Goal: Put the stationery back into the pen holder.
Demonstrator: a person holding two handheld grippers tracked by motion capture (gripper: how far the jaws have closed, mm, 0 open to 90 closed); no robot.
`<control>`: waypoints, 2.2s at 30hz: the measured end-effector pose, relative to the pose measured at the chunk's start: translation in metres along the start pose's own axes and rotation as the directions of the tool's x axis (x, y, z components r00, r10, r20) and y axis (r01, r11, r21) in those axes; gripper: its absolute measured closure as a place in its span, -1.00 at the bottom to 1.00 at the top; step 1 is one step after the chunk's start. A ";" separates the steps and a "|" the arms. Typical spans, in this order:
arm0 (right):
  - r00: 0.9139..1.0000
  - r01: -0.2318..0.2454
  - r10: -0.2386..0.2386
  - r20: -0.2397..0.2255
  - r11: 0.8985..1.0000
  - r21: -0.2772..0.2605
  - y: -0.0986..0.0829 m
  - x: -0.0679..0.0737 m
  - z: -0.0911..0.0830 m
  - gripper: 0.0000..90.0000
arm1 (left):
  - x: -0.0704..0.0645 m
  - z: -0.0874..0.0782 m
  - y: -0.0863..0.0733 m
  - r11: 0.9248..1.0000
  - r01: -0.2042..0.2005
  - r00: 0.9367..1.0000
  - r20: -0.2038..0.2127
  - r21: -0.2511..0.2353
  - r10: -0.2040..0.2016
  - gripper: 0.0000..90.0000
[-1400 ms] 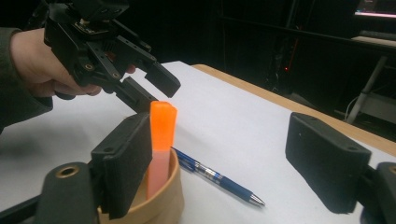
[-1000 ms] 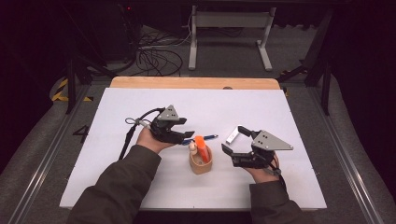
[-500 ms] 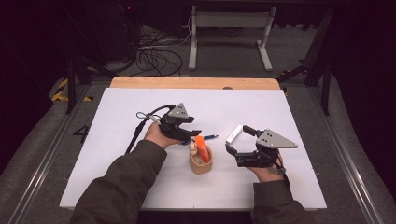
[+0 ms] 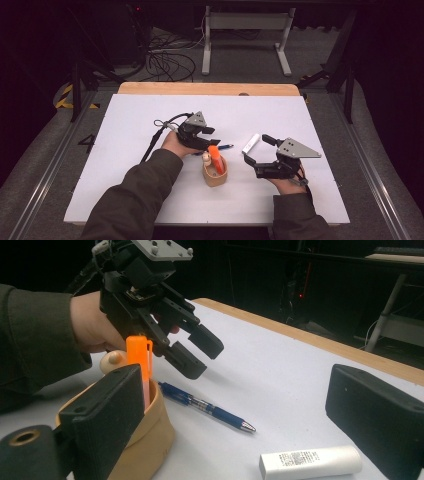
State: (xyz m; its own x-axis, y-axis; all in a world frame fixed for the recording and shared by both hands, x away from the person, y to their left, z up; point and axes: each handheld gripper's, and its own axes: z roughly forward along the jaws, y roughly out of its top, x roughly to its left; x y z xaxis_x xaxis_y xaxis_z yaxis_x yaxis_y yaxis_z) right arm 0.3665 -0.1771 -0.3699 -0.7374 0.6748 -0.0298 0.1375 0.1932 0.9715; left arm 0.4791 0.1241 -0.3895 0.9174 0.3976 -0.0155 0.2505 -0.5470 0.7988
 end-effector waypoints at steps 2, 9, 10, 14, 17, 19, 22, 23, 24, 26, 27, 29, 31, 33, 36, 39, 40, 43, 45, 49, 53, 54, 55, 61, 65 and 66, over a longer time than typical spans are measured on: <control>1.000 0.000 0.000 0.000 1.000 0.002 0.000 0.000 0.000 -0.79 | 0.002 0.002 -0.001 1.000 0.003 1.000 -0.001 0.000 -0.003 0.07; 1.000 0.000 0.000 -0.004 1.000 0.010 0.000 0.000 0.001 -0.78 | 0.006 0.013 -0.006 1.000 0.006 1.000 0.011 0.013 -0.007 0.10; 1.000 0.000 0.000 -0.006 1.000 0.011 -0.001 0.000 0.001 -0.78 | 0.006 0.014 -0.007 1.000 0.006 1.000 0.015 0.018 -0.006 0.11; 1.000 -0.004 0.004 -0.009 1.000 0.016 -0.001 0.000 0.002 -0.78 | 0.007 0.018 -0.008 0.999 0.000 1.000 0.018 0.032 -0.001 0.15; 1.000 -0.003 0.003 -0.011 1.000 0.020 -0.001 0.000 0.003 -0.77 | 0.007 0.021 -0.009 0.999 0.002 1.000 0.017 0.035 -0.003 0.18; 1.000 -0.001 0.002 -0.011 1.000 0.023 -0.002 0.000 0.003 -0.77 | 0.006 0.022 -0.009 0.999 -0.005 1.000 0.015 0.046 0.004 0.20; 1.000 -0.001 0.002 -0.012 1.000 0.024 -0.002 0.000 0.004 -0.77 | 0.006 0.025 -0.009 0.998 -0.020 1.000 0.015 0.061 0.019 0.22; 1.000 -0.003 0.004 -0.012 1.000 0.026 -0.002 0.000 0.004 -0.77 | 0.006 0.026 -0.010 0.998 -0.021 1.000 0.015 0.057 0.020 0.22; 1.000 -0.003 0.004 -0.012 1.000 0.027 -0.002 0.000 0.004 -0.77 | 0.005 0.028 -0.010 0.998 -0.018 1.000 0.015 0.059 0.017 0.23; 1.000 -0.005 0.005 -0.014 1.000 0.028 -0.002 0.000 0.004 -0.76 | 0.005 0.030 -0.009 0.994 -0.039 0.999 0.005 0.101 0.039 0.24; 1.000 -0.004 0.004 -0.014 1.000 0.029 -0.002 0.000 0.004 -0.76 | 0.004 0.032 -0.008 0.992 -0.054 0.999 0.005 0.112 0.054 0.24; 1.000 -0.004 0.004 -0.014 1.000 0.030 -0.002 0.000 0.004 -0.76 | 0.002 0.034 -0.006 0.992 -0.061 0.998 0.010 0.114 0.060 0.25; 1.000 -0.004 0.004 -0.014 1.000 0.031 -0.002 0.000 0.004 -0.76 | 0.001 0.036 -0.005 0.992 -0.062 0.998 0.011 0.112 0.061 0.25; 1.000 -0.003 0.004 -0.014 0.999 0.033 -0.002 0.000 0.004 -0.75 | 0.001 0.038 -0.005 0.990 -0.073 0.997 0.011 0.124 0.072 0.26; 1.000 -0.002 0.003 -0.018 0.999 0.036 -0.003 0.000 0.005 -0.75 | 0.001 0.041 -0.006 0.989 -0.075 0.997 0.012 0.129 0.074 0.31; 1.000 -0.003 0.003 -0.018 0.999 0.038 -0.003 0.000 0.005 -0.75 | 0.001 0.044 -0.006 0.987 -0.087 0.996 0.017 0.136 0.086 0.35; 1.000 -0.003 0.004 -0.017 0.999 0.039 -0.003 0.000 0.005 -0.75 | 0.001 0.044 -0.006 0.987 -0.091 0.996 0.017 0.135 0.090 0.37; 1.000 -0.006 0.006 -0.019 0.999 0.040 -0.003 0.000 0.005 -0.75 | 0.001 0.046 -0.007 0.985 -0.095 0.995 0.019 0.146 0.093 0.40; 1.000 -0.007 0.008 -0.019 0.999 0.041 -0.003 0.000 0.005 -0.74 | 0.002 0.047 -0.007 0.982 -0.103 0.995 0.022 0.156 0.100 0.43; 1.000 -0.008 0.009 -0.022 0.999 0.042 -0.003 0.000 0.005 -0.74 | 0.002 0.049 -0.007 0.980 -0.102 0.995 0.026 0.172 0.099 0.45; 1.000 -0.009 0.010 -0.023 0.999 0.044 -0.003 0.000 0.006 -0.74 | 0.001 0.052 -0.008 0.980 -0.100 0.995 0.026 0.172 0.097 0.48; 1.000 -0.009 0.010 -0.024 0.999 0.044 -0.003 0.000 0.006 -0.74 | 0.002 0.052 -0.008 0.978 -0.105 0.994 0.031 0.179 0.101 0.49; 1.000 -0.010 0.011 -0.024 0.999 0.043 -0.003 0.000 0.006 -0.74 | 0.002 0.052 -0.008 0.978 -0.105 0.994 0.033 0.179 0.101 0.50; 1.000 -0.011 0.012 -0.025 0.999 0.043 -0.003 0.000 0.006 -0.74 | 0.002 0.052 -0.009 0.981 -0.087 0.996 0.043 0.176 0.080 0.57; 1.000 -0.013 0.014 -0.025 0.999 0.043 -0.003 0.000 0.006 -0.74 | 0.002 0.052 -0.009 0.981 -0.083 0.996 0.051 0.177 0.075 0.66; 1.000 -0.013 0.014 -0.025 0.999 0.044 -0.003 0.001 0.006 -0.74 | 0.002 0.052 -0.009 0.981 -0.084 0.996 0.052 0.176 0.076 0.69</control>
State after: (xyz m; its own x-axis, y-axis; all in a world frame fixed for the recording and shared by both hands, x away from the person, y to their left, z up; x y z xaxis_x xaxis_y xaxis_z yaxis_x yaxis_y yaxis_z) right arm 0.3695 -0.1733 -0.3739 -0.7515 0.6597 -0.0107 0.1756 0.2157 0.9605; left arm 0.4950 0.0921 -0.4282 0.9487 0.3159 0.0135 0.2234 -0.6997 0.6786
